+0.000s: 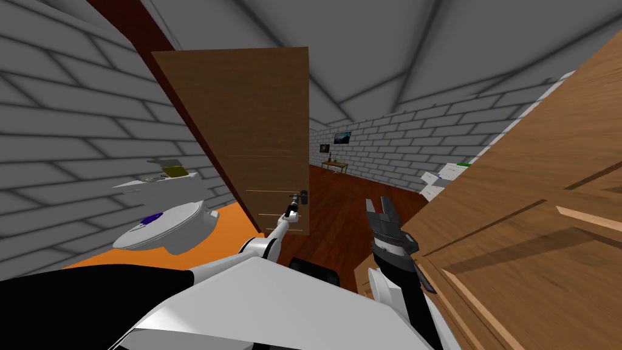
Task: Push the door open
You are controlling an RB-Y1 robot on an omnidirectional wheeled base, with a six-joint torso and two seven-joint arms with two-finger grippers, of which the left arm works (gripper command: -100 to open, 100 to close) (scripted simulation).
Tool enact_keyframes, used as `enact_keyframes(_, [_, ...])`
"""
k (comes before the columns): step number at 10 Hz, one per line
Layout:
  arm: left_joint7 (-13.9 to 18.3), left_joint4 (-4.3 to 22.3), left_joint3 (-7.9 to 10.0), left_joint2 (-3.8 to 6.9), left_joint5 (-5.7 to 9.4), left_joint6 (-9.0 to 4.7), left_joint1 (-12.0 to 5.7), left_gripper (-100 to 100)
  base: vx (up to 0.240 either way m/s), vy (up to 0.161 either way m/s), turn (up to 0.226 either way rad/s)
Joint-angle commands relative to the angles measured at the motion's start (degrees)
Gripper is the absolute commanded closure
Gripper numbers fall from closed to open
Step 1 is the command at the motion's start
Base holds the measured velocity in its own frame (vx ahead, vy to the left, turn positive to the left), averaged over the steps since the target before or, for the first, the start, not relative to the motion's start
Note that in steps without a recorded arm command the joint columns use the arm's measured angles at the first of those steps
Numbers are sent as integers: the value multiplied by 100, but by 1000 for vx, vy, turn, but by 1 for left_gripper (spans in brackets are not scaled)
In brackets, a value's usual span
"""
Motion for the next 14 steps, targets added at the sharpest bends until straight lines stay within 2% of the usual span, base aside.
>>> enact_keyframes(1, [-141, 26, 109, -162, 17, -32, -47, 100, 134, -66, 116])
enact_keyframes(2, [-77, 119, 87, -60, 20, -58, -78, 100, 57, -20, 36])
enact_keyframes(3, [-279, 201, 152, 80, 211, -152, -133, 100, 91, 2, 7])
enact_keyframes(4, [-333, 220, 166, 109, 264, -173, -146, 100, 129, 15, 11])
enact_keyframes(5, [-454, 262, 198, 160, 383, -220, -176, 100, 131, 4, 9])
enact_keyframes(6, [-454, 262, 198, 160, 383, -220, -176, 100, 95, 5, -9])
enact_keyframes(8, [-737, 361, 272, 222, 659, -331, -244, 100, 130, 19, 12])
enact_keyframes(10, [-737, 361, 272, 222, 659, -331, -244, 100, 96, -1, 18])
enact_keyframes(11, [-888, 414, 311, 225, 807, -390, -281, 100, 75, 18, -1])
enact_keyframes(12, [-888, 414, 311, 225, 807, -390, -281, 100, 69, 2, -2])
enact_keyframes(13, [-1040, 467, 351, 207, 955, -449, -318, 100, 88, -6, 27])
enact_keyframes(14, [-1114, 493, 370, 189, 1028, -478, -335, 100, 117, -1, 41])
